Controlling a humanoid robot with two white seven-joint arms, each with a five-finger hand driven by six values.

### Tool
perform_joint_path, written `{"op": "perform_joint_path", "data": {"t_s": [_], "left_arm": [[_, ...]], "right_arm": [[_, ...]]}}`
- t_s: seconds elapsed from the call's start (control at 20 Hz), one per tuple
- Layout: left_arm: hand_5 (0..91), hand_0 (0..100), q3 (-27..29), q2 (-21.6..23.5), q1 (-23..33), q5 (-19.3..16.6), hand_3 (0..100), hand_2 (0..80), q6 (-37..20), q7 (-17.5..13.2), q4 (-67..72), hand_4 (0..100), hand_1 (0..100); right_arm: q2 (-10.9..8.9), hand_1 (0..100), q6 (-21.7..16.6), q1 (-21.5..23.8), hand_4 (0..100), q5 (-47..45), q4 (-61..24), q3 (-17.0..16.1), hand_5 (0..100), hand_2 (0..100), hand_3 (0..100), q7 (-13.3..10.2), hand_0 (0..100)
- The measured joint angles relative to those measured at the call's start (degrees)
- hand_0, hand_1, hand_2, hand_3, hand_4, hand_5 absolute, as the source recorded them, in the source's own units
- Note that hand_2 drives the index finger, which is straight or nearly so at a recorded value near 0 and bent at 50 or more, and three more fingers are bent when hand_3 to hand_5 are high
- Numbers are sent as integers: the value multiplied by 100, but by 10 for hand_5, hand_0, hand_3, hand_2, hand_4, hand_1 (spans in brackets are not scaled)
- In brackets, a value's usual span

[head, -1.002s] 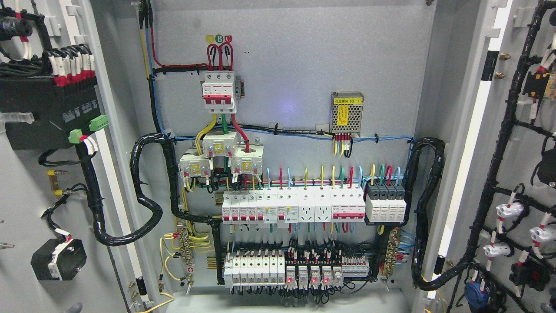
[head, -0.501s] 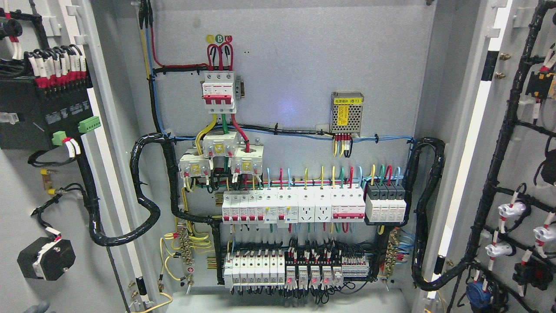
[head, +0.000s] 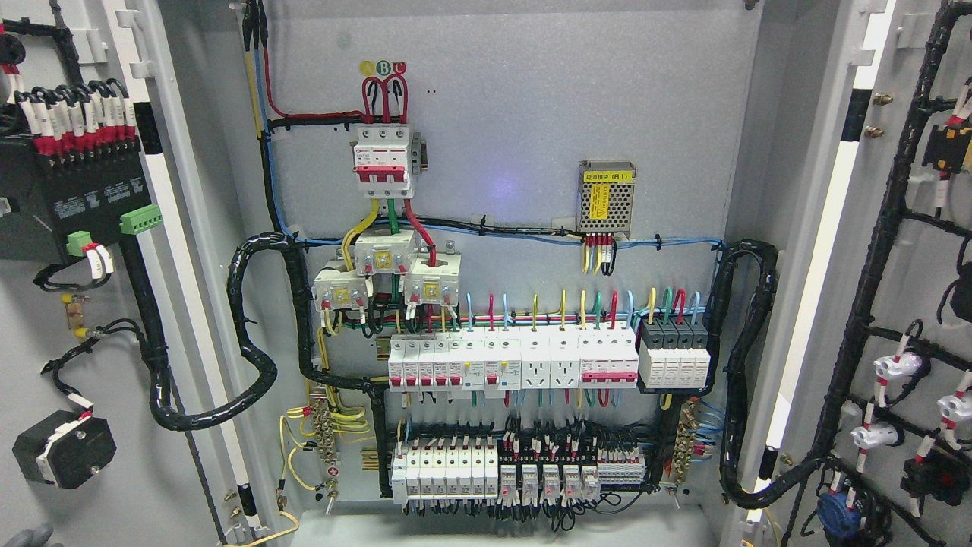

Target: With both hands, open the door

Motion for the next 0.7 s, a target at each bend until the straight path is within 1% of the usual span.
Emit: {"op": "perform_joint_path", "data": {"t_s": [0.5,0.7], "left_arm": [[0,0,271,88,-198,343,0,0,468,12,252,0,0],[0,0,373,107,-278,430,0,0,543,-6,361,0,0]], "right_arm": [[84,0,14,169,0,-278,37,-138,0,0,0,-1,191],[99,0,14,216,0,-347,47,-182,0,0,0,-2,191]]}}
